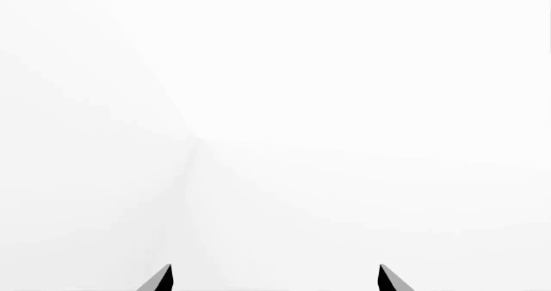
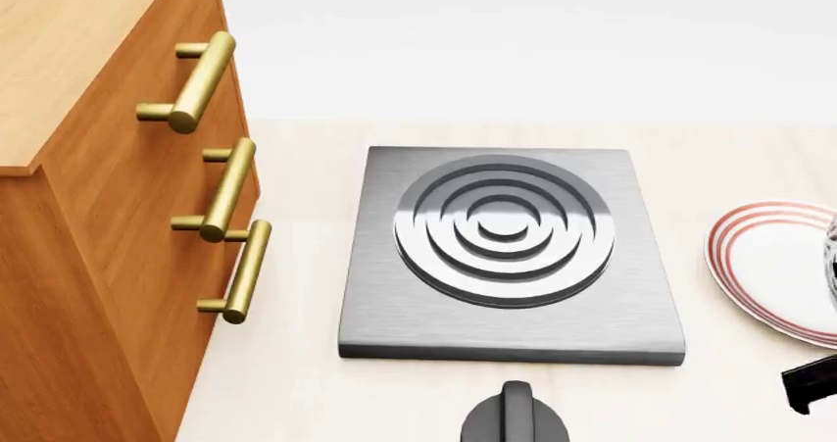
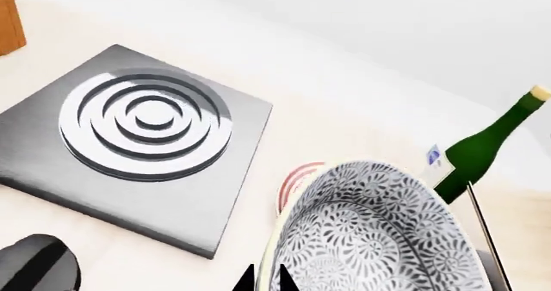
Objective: Put the bowl on the stove.
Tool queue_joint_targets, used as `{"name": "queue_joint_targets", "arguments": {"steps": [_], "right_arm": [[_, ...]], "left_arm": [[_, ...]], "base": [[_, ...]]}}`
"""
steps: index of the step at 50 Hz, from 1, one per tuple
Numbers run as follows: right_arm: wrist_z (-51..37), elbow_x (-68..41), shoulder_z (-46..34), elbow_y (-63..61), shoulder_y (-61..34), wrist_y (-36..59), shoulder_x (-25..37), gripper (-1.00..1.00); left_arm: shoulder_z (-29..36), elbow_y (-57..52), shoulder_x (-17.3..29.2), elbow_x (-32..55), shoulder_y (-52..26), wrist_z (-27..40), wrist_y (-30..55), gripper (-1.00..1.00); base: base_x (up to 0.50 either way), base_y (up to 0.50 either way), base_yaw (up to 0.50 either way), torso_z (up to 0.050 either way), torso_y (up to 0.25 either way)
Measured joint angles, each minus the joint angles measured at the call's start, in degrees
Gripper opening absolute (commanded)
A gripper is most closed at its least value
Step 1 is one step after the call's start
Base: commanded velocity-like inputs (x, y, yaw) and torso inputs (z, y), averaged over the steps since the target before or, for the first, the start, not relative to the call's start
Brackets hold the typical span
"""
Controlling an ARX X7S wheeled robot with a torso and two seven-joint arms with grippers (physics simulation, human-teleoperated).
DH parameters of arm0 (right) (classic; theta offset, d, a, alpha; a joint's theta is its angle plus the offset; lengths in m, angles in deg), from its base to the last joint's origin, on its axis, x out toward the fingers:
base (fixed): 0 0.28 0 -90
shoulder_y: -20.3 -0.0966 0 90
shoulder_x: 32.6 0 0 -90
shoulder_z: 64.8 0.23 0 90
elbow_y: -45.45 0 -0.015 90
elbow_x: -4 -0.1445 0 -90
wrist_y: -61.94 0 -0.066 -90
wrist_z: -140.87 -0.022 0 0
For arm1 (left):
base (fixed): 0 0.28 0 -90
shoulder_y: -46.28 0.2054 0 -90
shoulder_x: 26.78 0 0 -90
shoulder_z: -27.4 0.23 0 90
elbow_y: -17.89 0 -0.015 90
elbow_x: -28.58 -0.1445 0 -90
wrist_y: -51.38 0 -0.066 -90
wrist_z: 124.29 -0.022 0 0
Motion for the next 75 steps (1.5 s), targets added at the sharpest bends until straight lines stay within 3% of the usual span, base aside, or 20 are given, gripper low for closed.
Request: {"name": "queue_joint_targets", "arguments": {"steps": [11, 22, 32, 53, 63, 75], "right_arm": [[7.43, 6.25, -15.95, 3.34, -20.59, -0.20, -7.92, -1.00], [13.20, 11.34, -25.58, 11.37, -32.77, -3.89, -16.49, -1.00], [15.37, 14.06, -29.70, 15.49, -37.33, -7.27, -21.24, -1.00], [16.85, 15.94, -32.35, 18.61, -39.53, -10.94, -24.39, -1.00], [21.57, 19.31, -34.71, 34.73, -42.87, -21.22, -30.62, -1.00], [29.83, 25.55, -34.88, 70.03, -50.45, -40.71, -43.50, -1.00]], "left_arm": [[0.48, 0.22, -0.15, -0.17, 0.18, -0.05, -0.35, 1.00], [0.62, 0.40, -0.17, -0.15, 0.33, -0.02, -0.66, 1.00], [0.74, 0.54, -0.14, -0.11, 0.43, 0.03, -0.87, 1.00], [0.98, 0.66, 0.05, -0.03, 0.57, 0.21, -1.14, 1.00], [1.18, 0.73, 0.12, -0.03, 0.67, 0.25, -1.27, 1.00], [1.63, 0.89, 0.08, -0.07, 0.79, 0.22, -1.49, 1.00]], "base": [[0.00, 0.00, 0.00, 0.000, 0.000], [0.00, 0.00, 0.00, 0.000, 0.000], [0.00, 0.00, 0.00, 0.000, 0.000], [0.00, 0.00, 0.00, 0.000, 0.000], [0.00, 0.00, 0.00, 0.000, 0.000], [0.00, 0.00, 0.00, 0.000, 0.001]]}}
